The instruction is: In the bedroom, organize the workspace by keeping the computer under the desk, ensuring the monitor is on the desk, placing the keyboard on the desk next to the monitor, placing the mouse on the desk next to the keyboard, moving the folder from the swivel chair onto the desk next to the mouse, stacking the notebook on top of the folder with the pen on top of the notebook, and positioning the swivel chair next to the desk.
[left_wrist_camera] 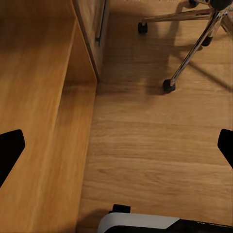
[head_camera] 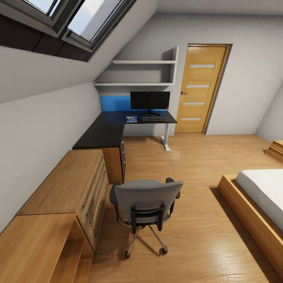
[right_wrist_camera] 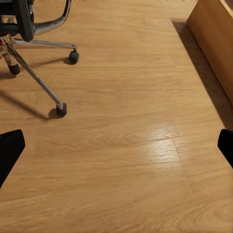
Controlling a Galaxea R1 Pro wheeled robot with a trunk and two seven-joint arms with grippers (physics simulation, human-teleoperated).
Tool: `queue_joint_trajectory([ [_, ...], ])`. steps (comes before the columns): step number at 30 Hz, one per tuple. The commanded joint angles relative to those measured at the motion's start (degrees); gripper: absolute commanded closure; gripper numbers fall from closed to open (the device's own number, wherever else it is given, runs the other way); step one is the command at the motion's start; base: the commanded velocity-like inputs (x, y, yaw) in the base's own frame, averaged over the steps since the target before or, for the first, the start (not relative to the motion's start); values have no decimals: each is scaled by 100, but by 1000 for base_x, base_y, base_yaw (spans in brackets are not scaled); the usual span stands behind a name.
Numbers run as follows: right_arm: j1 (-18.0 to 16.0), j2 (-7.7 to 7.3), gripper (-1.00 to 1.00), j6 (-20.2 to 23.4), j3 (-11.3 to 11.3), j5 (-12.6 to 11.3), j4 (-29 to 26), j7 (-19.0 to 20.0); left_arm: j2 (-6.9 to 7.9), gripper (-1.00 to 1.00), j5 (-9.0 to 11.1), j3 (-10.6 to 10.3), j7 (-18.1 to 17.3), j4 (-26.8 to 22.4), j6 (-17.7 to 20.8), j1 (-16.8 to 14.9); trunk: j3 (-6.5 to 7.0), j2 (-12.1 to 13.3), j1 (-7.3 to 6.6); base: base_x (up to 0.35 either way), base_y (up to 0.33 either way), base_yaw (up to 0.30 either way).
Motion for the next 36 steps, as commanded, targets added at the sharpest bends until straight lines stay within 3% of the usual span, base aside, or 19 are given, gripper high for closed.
queue_joint_trajectory([
  [1, -6, 2, -100, -12, 48, 16, 6, -60, -2, -100, -5, -50, 55, -2, -16, -4, -12, -12, 3, 0, 0, -2],
  [19, -6, 2, -100, 16, 62, 21, 5, -54, -18, -100, 35, -56, 96, -16, 11, -4, -12, -12, 3, 0, 0, 0],
  [36, -6, 2, -100, 34, 46, 21, 14, -51, -21, -100, 47, -46, 102, -16, 44, -4, -317, -694, 377, 0, 0, 0],
])
